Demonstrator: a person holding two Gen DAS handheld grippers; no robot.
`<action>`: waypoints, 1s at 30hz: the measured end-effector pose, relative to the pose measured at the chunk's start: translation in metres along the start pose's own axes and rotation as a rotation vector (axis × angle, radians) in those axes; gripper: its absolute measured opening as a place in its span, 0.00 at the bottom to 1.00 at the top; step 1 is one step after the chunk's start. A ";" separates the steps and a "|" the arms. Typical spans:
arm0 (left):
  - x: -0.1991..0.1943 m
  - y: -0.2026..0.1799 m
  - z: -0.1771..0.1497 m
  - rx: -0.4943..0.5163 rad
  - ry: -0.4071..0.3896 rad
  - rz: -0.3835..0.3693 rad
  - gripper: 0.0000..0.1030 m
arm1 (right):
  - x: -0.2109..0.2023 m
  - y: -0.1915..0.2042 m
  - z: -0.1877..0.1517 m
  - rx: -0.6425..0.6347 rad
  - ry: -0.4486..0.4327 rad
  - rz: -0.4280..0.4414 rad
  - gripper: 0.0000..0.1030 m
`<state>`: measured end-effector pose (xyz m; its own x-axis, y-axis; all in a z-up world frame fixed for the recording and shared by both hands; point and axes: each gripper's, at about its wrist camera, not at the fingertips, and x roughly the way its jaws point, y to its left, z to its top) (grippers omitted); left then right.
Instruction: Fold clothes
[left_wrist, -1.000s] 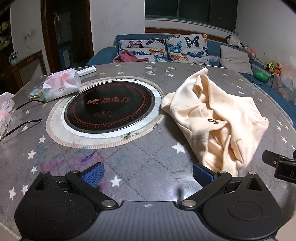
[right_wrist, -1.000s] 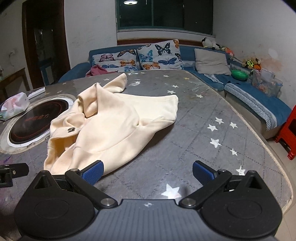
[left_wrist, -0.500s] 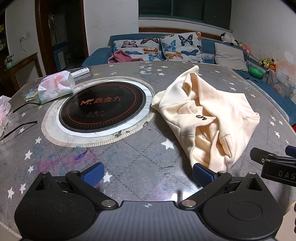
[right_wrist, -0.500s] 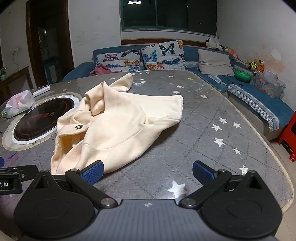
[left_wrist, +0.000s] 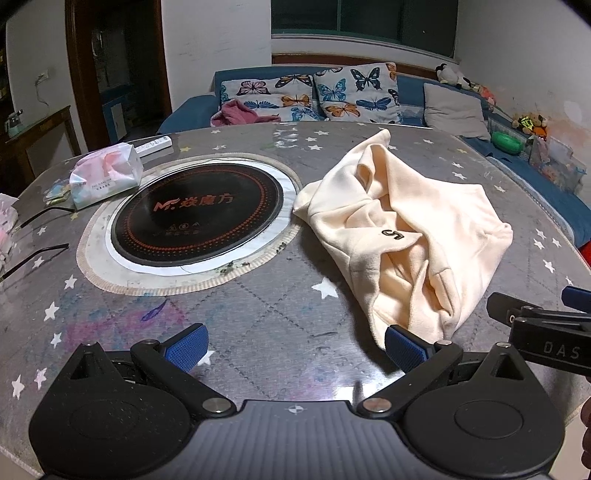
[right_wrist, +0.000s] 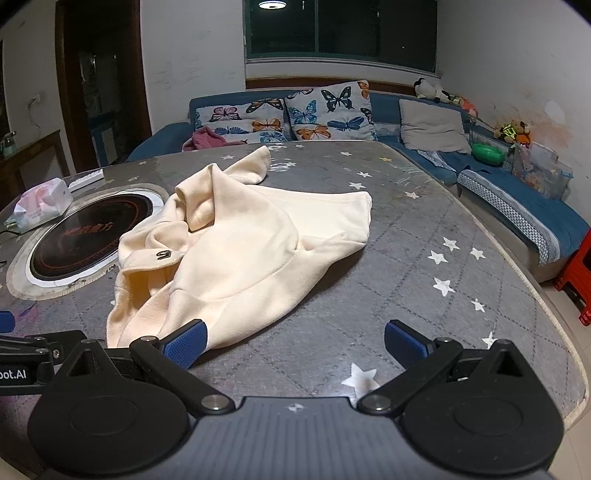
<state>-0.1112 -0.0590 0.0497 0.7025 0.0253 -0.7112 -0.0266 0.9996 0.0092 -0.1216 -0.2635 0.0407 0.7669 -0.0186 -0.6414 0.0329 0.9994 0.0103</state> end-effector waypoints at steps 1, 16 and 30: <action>0.000 0.000 0.000 0.000 0.001 0.000 1.00 | 0.000 0.000 0.000 -0.001 0.001 0.001 1.00; 0.005 -0.001 0.003 0.004 0.013 0.002 1.00 | 0.007 0.002 0.000 -0.001 0.013 0.005 1.00; 0.006 -0.003 0.003 0.010 0.021 0.002 1.00 | 0.009 0.004 0.002 -0.004 0.017 0.010 1.00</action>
<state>-0.1044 -0.0617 0.0473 0.6872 0.0275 -0.7259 -0.0214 0.9996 0.0176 -0.1138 -0.2593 0.0364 0.7561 -0.0086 -0.6544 0.0230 0.9996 0.0135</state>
